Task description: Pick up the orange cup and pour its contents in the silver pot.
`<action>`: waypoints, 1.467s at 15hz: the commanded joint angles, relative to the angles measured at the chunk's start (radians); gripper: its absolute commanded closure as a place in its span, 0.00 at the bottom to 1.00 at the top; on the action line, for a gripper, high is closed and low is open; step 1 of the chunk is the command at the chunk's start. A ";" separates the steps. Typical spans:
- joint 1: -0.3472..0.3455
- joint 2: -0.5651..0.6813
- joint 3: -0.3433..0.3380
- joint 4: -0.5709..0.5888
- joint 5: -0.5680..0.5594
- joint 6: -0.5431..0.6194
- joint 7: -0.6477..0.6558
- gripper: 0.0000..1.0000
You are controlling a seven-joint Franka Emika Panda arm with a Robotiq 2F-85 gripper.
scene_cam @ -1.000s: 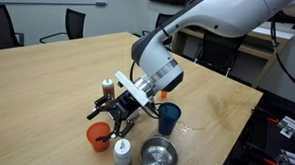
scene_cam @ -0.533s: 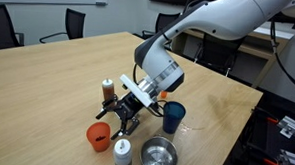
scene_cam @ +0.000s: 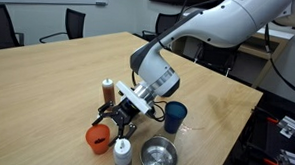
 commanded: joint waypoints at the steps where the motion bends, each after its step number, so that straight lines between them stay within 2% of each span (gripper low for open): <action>1: 0.004 0.045 -0.006 0.071 -0.046 -0.030 0.030 0.00; 10: -0.006 0.131 0.008 0.180 -0.088 -0.080 0.041 0.00; 11: -0.003 0.134 0.006 0.187 -0.087 -0.076 0.036 0.25; 12: -0.002 0.138 0.005 0.194 -0.086 -0.073 0.035 0.26; 14: -0.003 0.138 0.005 0.200 -0.087 -0.070 0.033 0.40; 20: -0.009 0.121 0.008 0.190 -0.094 -0.087 0.029 0.51; 22: -0.011 0.106 0.009 0.174 -0.108 -0.109 0.039 0.51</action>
